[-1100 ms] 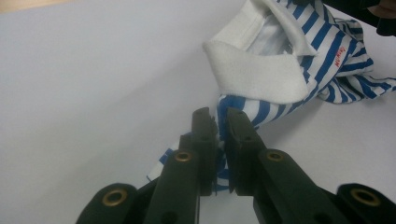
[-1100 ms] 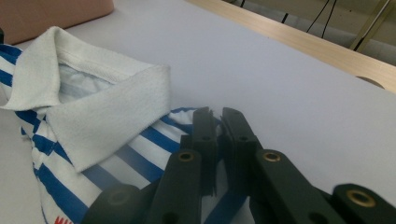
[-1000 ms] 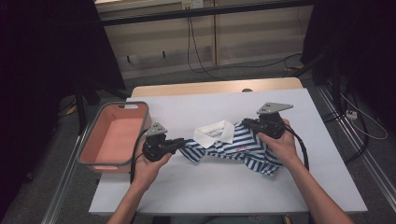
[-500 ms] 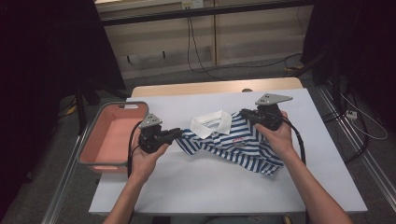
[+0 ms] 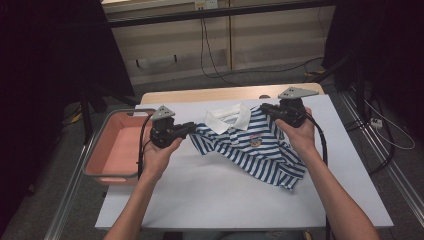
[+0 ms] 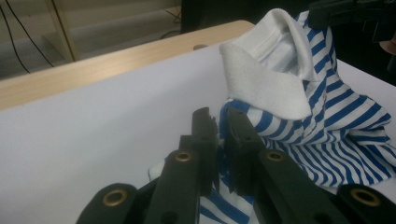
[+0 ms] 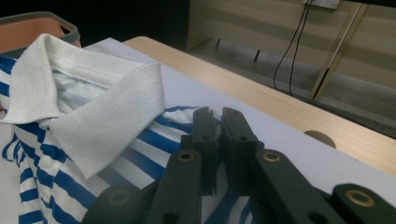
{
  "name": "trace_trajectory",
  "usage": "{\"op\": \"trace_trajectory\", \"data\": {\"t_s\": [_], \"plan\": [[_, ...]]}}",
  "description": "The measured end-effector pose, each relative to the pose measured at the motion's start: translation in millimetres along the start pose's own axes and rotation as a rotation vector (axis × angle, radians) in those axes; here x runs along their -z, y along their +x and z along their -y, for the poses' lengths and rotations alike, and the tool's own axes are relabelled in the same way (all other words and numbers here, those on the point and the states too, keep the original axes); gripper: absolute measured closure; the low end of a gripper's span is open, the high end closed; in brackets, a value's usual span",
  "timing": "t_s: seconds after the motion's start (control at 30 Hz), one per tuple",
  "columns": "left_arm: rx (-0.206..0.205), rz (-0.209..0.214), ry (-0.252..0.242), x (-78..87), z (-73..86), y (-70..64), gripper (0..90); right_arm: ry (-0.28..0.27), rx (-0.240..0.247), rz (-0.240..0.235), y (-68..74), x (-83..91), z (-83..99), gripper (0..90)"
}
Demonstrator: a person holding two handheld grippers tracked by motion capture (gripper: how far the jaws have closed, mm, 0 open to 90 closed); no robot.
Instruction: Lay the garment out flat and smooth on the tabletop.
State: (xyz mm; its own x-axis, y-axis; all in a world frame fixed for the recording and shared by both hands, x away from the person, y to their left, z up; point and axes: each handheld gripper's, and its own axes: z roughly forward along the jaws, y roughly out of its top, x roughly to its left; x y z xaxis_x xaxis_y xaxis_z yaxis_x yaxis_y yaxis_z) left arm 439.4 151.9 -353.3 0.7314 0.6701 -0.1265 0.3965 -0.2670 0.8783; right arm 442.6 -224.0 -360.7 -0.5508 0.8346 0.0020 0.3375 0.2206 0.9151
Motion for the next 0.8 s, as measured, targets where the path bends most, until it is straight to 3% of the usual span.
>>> {"op": "trace_trajectory", "data": {"t_s": [0.43, 0.57, 0.8], "plan": [[0.035, -0.05, -0.052, -0.3, -40.3, 25.5, 83.4, -0.055, 0.001, 0.019, -8.0, -6.0, -40.1, 84.8], [0.041, -0.05, -0.032, -9.6, -37.1, 25.4, 83.4, -0.037, 0.006, 0.04, -10.5, -12.8, -43.0, 84.8], [0.045, -0.047, 0.012, -30.7, -23.6, 25.9, 83.1, 0.015, -0.019, 0.063, -21.8, -25.8, -28.0, 84.7]]}}
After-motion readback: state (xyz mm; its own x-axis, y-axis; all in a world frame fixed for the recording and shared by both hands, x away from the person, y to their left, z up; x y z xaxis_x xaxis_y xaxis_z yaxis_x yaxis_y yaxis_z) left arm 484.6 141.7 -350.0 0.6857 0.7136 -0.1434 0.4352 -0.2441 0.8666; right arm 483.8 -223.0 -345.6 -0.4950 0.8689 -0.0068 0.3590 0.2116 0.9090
